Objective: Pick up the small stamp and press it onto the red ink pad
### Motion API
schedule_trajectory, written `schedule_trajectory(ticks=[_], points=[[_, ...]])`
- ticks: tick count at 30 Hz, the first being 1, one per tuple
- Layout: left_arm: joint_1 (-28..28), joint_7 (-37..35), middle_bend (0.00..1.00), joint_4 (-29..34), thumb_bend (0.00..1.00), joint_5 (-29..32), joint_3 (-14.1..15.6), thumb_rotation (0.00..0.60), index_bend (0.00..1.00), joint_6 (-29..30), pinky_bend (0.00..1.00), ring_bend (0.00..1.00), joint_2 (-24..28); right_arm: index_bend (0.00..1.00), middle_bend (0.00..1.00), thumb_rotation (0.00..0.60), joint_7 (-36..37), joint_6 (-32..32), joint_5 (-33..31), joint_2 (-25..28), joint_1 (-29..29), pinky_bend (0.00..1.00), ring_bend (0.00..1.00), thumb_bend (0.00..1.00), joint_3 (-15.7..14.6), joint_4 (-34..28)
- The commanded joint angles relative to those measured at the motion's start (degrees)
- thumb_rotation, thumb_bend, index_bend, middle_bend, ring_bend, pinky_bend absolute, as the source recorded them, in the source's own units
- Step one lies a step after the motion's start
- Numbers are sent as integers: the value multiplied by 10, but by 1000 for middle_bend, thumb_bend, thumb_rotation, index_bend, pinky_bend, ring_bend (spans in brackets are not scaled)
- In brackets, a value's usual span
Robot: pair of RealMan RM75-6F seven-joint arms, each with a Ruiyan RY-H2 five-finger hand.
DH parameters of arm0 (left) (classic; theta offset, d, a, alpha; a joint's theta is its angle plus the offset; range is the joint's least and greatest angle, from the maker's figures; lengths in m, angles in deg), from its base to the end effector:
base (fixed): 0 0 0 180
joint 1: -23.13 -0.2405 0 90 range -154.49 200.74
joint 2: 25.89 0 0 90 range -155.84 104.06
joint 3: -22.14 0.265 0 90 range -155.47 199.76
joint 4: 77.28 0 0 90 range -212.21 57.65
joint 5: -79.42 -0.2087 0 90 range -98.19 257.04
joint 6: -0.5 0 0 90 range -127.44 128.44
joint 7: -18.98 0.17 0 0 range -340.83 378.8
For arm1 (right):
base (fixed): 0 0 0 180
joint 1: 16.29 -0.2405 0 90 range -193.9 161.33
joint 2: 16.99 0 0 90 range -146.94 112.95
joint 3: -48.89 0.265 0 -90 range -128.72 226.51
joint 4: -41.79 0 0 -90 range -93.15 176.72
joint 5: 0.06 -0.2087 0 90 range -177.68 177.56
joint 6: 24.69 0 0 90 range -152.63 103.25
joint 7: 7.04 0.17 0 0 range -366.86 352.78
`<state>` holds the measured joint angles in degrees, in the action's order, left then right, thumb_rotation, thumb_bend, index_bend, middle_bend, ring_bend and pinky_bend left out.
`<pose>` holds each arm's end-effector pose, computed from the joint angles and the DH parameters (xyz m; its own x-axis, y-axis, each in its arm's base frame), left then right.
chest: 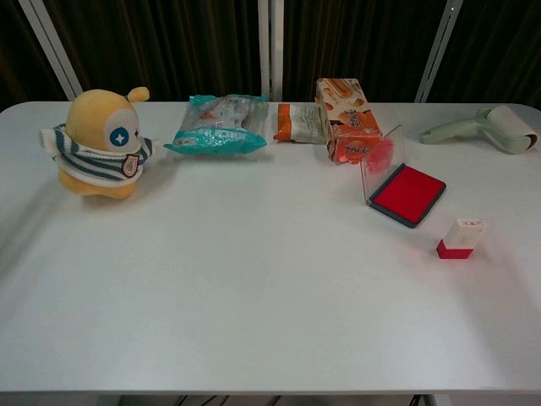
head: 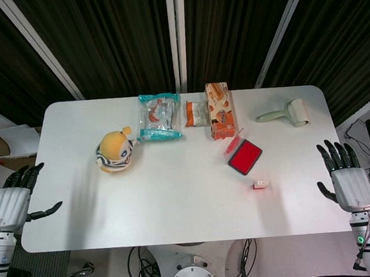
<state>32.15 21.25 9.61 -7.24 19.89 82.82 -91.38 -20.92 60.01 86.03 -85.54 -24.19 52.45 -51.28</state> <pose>-0.3221 0.2305 0.1561 0.4982 0.0189 0.8668 0.8650 -0.0800 -0.4954 -0.2962 -0.2254 0.1383 0.5290 0.0281 0.8482 -0.8460 -0.0613 0.5297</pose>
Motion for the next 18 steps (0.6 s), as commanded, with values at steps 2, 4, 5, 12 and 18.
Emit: schedule_trajectory(ticks=[2, 4, 5, 12, 18], points=[[-5, -1, 160, -1, 103, 4, -1, 241, 81, 7, 193, 118, 1, 0, 0, 600, 0, -9, -1, -5, -2, 0, 0, 153, -1, 4], [-8, -1, 160, 0, 103, 6, -1, 243, 81, 11, 192, 118, 2, 0, 0, 600, 1, -10, 0, -4, -2, 0, 0, 154, -1, 4], [-9, -1, 160, 0, 103, 7, -1, 243, 81, 11, 193, 118, 3, 0, 0, 600, 2, -10, 1, -3, -2, 0, 0, 153, -1, 4], [-9, -1, 160, 6, 103, 8, -6, 241, 80, 16, 193, 118, 10, 0, 0, 600, 4, -13, -2, 3, -1, 0, 0, 153, 1, -1], [-7, -4, 160, 1, 104, 13, -10, 241, 80, 14, 193, 118, 10, 0, 0, 600, -3, -34, -10, -2, -9, 9, 0, 156, -1, 6]])
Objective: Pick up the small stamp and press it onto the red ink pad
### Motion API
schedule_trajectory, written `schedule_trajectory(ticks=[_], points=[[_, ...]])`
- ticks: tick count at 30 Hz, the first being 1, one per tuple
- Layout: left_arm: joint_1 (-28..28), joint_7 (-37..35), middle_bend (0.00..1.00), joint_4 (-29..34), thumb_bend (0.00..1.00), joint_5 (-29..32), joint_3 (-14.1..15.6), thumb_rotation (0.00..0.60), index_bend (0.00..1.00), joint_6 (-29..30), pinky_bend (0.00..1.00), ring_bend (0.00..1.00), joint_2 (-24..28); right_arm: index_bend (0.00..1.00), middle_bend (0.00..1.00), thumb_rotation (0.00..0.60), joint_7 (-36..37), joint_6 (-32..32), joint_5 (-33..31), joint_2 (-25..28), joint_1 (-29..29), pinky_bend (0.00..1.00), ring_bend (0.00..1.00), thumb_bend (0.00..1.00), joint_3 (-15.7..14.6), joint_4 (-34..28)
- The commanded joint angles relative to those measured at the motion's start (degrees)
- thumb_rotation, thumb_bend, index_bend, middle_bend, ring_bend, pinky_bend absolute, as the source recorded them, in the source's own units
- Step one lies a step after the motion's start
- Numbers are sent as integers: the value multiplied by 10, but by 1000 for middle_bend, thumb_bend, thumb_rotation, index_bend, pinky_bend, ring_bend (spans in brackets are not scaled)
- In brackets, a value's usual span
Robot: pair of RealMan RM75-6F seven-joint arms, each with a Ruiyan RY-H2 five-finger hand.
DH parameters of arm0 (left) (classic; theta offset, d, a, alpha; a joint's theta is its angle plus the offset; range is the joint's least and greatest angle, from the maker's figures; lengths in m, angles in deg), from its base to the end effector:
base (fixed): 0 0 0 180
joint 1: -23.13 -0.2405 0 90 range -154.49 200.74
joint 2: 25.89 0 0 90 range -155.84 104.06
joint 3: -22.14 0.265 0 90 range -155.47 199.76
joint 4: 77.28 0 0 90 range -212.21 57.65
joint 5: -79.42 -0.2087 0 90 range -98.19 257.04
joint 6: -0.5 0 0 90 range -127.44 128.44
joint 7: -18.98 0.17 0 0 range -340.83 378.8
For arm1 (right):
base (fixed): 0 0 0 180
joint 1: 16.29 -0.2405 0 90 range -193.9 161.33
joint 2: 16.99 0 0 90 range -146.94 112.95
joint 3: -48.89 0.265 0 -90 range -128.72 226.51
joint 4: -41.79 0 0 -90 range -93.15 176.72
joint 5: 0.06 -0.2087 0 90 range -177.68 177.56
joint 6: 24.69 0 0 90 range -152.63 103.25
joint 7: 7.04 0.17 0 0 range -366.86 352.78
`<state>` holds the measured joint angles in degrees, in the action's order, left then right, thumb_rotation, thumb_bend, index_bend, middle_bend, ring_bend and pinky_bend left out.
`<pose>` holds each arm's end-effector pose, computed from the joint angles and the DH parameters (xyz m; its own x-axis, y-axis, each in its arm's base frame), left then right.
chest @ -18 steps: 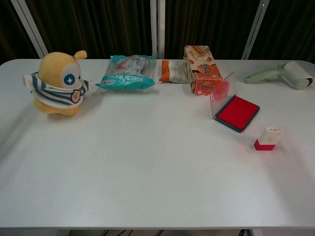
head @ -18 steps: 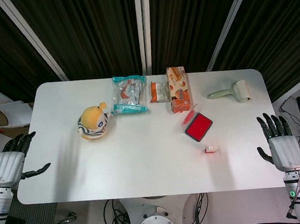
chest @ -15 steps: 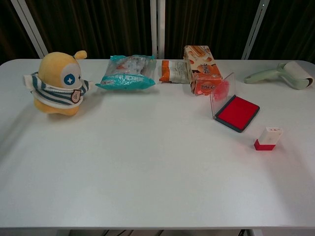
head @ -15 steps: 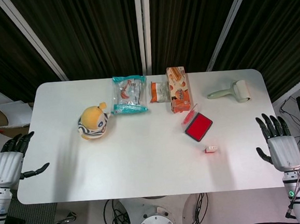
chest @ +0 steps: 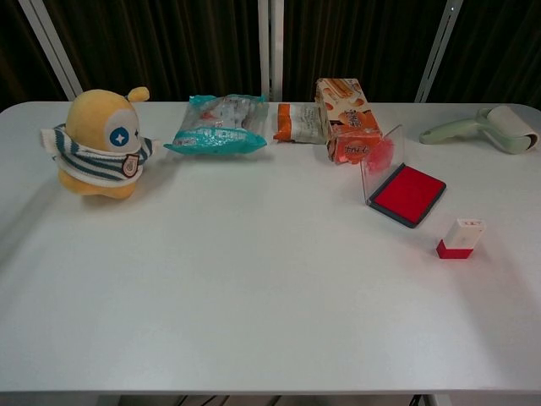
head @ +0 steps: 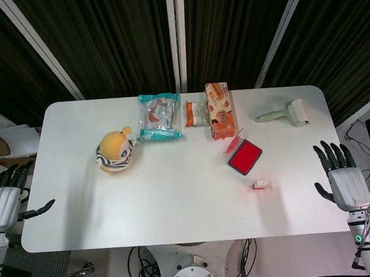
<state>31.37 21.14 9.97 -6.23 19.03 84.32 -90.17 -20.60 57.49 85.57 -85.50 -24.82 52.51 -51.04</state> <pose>-0.3246 0.2294 0.1706 0.5043 -0.0162 0.8634 0.8621 -0.0478 -0.5045 -0.2982 -0.2290 0.1323 0.5301 -0.0095 0.8479 -0.8460 -0.0725 0.5282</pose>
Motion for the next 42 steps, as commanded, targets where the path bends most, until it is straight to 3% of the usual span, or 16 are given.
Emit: schedule_trajectory(ticks=[1, 3, 4, 7, 11, 17, 27, 33, 42], points=[[1, -4, 160, -3, 103, 4, -1, 243, 80, -3, 193, 118, -3, 0, 0, 600, -10, -14, -8, -3, -4, 78, 17, 157, -2, 2], [2, -5, 161, -5, 103, 4, 0, 243, 80, -8, 192, 118, -6, 0, 0, 600, -9, -23, -9, -3, -7, 270, 96, 157, -5, -1], [3, -4, 161, -6, 103, 3, 1, 243, 80, -9, 192, 118, -7, 0, 0, 600, -10, -25, -7, -2, -8, 427, 192, 157, -5, -2], [5, -6, 161, -10, 103, 4, 2, 242, 80, -14, 192, 118, -12, 0, 14, 600, -18, -26, 3, -3, -13, 714, 436, 159, -6, -3], [7, -7, 161, -13, 104, 2, 3, 246, 80, -18, 193, 118, -15, 0, 81, 600, -46, -55, -6, -7, -23, 899, 639, 159, -13, -18], [6, -10, 161, -15, 103, 2, 5, 251, 80, -18, 193, 118, -14, 2, 129, 600, -103, -98, -42, -51, -47, 913, 660, 160, -3, -4], [1, -17, 160, -22, 103, 3, 10, 269, 80, -20, 193, 118, -13, 116, 218, 600, -175, -179, -95, -126, -100, 929, 680, 176, 2, 32], [-1, -21, 161, -24, 104, 7, 11, 281, 80, -21, 193, 118, -12, 158, 220, 600, -191, -188, -103, -154, -114, 931, 684, 178, 2, 47], [0, -27, 160, -29, 103, 8, 12, 290, 80, -26, 193, 118, -12, 275, 301, 600, -195, -181, -118, -197, -121, 931, 707, 190, 3, 83]])
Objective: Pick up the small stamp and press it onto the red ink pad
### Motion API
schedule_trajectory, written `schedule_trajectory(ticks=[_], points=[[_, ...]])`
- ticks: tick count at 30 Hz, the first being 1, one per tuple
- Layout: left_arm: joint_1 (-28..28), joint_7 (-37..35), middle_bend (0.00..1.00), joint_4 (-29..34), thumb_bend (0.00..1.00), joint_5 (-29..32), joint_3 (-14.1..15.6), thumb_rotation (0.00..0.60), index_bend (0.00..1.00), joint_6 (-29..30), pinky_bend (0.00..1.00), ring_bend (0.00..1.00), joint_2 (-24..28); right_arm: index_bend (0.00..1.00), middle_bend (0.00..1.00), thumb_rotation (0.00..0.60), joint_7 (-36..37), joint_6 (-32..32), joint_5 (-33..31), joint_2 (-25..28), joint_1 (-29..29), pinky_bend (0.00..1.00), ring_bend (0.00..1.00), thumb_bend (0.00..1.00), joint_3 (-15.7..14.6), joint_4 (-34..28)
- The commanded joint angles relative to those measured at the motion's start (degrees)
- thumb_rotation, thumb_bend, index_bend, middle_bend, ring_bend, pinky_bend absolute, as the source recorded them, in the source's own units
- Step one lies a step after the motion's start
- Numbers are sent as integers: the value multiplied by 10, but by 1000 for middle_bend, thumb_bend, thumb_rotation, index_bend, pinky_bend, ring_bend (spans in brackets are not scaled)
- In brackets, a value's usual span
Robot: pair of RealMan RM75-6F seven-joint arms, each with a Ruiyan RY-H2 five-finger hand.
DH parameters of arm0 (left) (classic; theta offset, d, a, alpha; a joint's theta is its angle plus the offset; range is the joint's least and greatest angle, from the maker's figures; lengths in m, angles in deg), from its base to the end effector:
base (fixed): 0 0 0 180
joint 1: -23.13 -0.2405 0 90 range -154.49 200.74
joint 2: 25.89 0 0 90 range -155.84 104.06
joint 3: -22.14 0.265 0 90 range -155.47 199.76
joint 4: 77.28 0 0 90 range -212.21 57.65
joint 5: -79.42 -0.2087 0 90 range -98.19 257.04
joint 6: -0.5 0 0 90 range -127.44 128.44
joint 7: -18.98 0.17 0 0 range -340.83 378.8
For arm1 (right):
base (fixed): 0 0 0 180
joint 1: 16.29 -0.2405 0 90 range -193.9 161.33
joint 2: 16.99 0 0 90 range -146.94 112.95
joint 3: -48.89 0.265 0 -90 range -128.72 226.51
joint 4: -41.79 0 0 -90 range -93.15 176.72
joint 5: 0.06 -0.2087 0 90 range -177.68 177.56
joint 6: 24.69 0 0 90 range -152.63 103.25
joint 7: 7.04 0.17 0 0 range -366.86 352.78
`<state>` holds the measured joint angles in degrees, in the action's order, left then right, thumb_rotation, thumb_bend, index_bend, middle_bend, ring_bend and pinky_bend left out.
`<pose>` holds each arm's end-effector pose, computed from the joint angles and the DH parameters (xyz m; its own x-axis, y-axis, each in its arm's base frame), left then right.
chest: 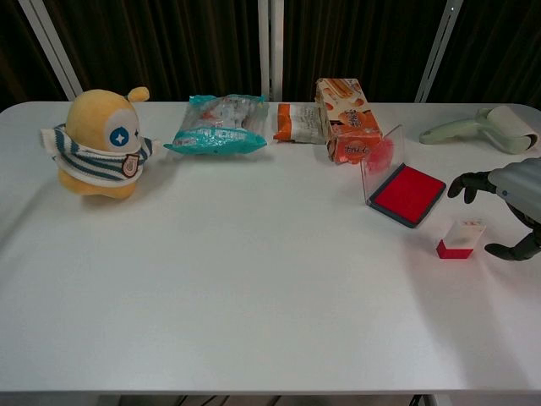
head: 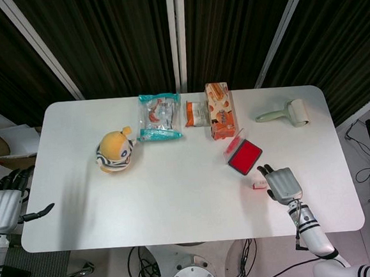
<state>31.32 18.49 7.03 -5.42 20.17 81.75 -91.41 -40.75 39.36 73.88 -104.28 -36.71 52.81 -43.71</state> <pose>-0.3410 0.2261 0.1605 0.4912 0.0473 0.8698 0.8711 -0.0301 -0.4902 -0.2624 -0.2744 -0.0118 0.6499 -0.2420 0.7205 -0.7594 -0.2449 0.6027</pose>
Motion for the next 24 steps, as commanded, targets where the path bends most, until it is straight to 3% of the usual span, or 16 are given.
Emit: schedule_trajectory(ticks=[1, 11, 24], points=[[0, 1, 160, 1, 103, -1, 1, 293, 80, 0, 193, 118, 0, 285, 308, 600, 11, -1, -2, -13, -3, 931, 707, 195, 0, 14], [0, 2, 160, 7, 103, -1, 3, 341, 55, -3, 198, 118, 9, 415, 424, 600, 29, 14, 8, -45, -5, 931, 724, 216, -5, 49], [-1, -9, 161, 3, 104, -6, 4, 343, 54, -2, 199, 118, 9, 464, 450, 600, 19, 21, 5, -55, -6, 931, 727, 223, -8, 56]])
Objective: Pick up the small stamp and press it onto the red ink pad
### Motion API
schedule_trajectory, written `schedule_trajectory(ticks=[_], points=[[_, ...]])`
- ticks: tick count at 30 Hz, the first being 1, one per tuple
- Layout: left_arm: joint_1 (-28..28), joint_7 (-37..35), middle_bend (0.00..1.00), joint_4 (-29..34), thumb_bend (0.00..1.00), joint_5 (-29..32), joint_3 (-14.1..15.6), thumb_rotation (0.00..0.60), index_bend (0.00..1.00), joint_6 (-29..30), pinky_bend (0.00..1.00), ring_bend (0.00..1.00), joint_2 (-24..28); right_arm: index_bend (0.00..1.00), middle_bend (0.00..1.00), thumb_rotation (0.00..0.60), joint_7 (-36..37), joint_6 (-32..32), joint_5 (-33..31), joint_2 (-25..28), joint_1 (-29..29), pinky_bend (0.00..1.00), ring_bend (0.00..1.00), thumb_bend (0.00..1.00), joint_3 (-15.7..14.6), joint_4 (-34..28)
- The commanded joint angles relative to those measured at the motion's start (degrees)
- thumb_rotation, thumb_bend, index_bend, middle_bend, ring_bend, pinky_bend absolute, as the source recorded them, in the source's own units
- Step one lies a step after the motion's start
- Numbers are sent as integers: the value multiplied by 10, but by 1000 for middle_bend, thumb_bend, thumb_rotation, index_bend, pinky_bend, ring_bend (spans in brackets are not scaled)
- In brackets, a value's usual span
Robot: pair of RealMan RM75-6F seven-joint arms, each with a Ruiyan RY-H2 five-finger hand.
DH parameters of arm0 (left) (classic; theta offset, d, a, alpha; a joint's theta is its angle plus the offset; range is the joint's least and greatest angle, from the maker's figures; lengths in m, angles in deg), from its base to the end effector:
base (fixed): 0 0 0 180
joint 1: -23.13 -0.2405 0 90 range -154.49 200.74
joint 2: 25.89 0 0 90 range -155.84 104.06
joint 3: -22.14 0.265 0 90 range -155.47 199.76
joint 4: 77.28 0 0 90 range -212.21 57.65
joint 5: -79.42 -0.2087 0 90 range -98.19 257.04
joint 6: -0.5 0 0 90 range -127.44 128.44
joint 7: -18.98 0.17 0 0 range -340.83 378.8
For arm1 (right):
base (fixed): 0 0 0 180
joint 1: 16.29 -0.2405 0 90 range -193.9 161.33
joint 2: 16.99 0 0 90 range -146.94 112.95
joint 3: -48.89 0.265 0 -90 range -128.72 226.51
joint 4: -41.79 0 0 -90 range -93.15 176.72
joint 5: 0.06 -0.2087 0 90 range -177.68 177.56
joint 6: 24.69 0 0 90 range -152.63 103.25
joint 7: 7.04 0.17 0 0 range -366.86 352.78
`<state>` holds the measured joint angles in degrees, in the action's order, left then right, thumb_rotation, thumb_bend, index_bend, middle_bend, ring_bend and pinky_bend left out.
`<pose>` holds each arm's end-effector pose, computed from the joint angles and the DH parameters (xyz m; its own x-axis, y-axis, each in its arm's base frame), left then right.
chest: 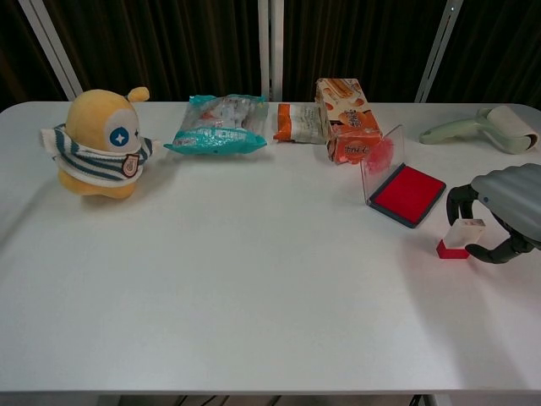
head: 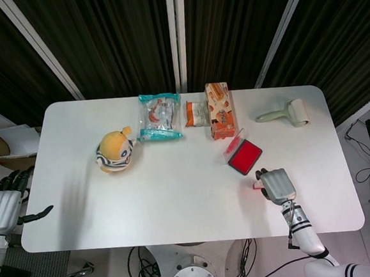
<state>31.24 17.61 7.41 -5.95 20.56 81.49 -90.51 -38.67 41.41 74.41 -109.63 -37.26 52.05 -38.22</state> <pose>-0.3410 0.2241 0.1629 0.4874 0.0587 0.8712 0.8732 -0.0373 -0.4860 -0.2605 -0.2757 -0.0330 0.6296 -0.2232 0.7442 -0.7757 -0.2356 0.5855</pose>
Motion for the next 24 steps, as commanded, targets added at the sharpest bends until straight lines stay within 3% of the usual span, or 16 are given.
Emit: schedule_trajectory(ticks=[1, 24], points=[[0, -1, 161, 0, 104, -1, 0, 344, 54, 1, 199, 118, 0, 464, 451, 600, -2, 2, 1, -2, -1, 931, 727, 225, 0, 1], [-1, 2, 161, 3, 104, 1, 0, 342, 53, -2, 199, 118, 4, 536, 505, 600, 1, 7, 2, -20, -4, 931, 728, 299, -1, 16]])
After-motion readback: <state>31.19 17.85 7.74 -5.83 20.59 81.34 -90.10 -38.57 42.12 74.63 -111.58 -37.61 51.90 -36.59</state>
